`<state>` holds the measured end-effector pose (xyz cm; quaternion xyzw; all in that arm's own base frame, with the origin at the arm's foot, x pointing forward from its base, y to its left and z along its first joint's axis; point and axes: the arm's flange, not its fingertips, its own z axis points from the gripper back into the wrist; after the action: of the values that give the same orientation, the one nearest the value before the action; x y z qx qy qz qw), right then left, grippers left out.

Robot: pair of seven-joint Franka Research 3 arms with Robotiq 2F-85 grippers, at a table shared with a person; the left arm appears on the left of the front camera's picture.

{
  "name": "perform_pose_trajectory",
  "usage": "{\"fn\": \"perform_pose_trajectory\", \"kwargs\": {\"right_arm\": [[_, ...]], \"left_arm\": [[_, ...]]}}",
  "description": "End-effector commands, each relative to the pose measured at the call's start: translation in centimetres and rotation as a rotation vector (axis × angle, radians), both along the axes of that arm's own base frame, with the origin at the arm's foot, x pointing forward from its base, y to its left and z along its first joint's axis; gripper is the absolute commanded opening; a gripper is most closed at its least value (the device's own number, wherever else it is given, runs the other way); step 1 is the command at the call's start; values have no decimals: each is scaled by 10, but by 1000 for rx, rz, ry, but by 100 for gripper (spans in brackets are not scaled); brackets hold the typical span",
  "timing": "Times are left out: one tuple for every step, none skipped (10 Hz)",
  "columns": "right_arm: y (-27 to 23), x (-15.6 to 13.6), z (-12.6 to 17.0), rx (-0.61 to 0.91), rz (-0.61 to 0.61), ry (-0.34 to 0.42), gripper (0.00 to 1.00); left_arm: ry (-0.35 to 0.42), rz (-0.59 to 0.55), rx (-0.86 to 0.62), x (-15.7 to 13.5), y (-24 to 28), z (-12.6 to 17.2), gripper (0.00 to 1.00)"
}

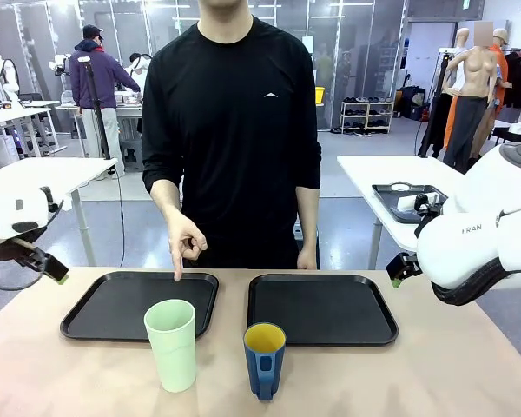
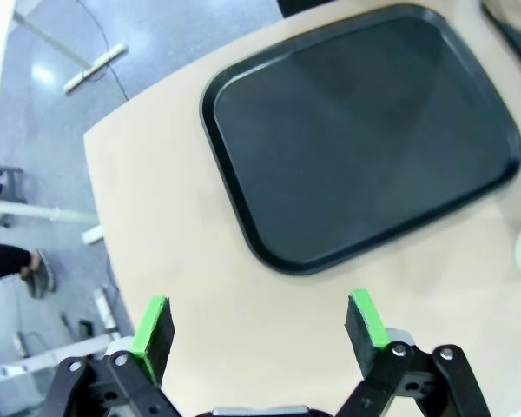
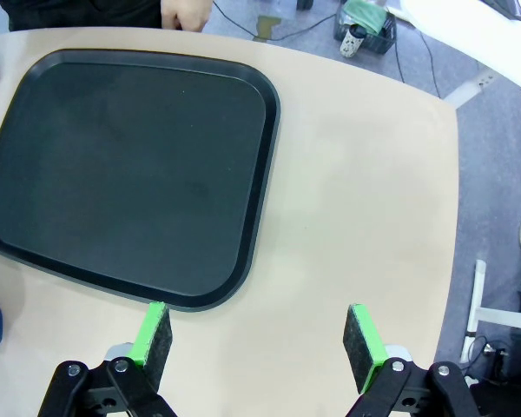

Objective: Sort and store the cups by type.
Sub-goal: Pick up the Reusable plastic cup.

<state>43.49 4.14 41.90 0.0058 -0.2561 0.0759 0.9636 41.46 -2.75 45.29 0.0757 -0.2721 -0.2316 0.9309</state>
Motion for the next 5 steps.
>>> {"fn": "perform_pose_trajectory", "kwargs": {"right_arm": [[0, 0, -1, 1, -1, -1, 100], [0, 0, -1, 1, -1, -1, 100], [0, 0, -1, 1, -1, -1, 100], [0, 0, -1, 1, -1, -1, 100], [0, 0, -1, 1, -1, -1, 100]], "left_arm": [[2, -178, 168, -27, 16, 22, 100], [-12, -266, 278, -33, 22, 28, 100], [-33, -353, 374, -35, 27, 31, 100], [-50, -507, 421, -36, 30, 32, 100], [-26, -629, 486, -33, 31, 28, 100]]}}
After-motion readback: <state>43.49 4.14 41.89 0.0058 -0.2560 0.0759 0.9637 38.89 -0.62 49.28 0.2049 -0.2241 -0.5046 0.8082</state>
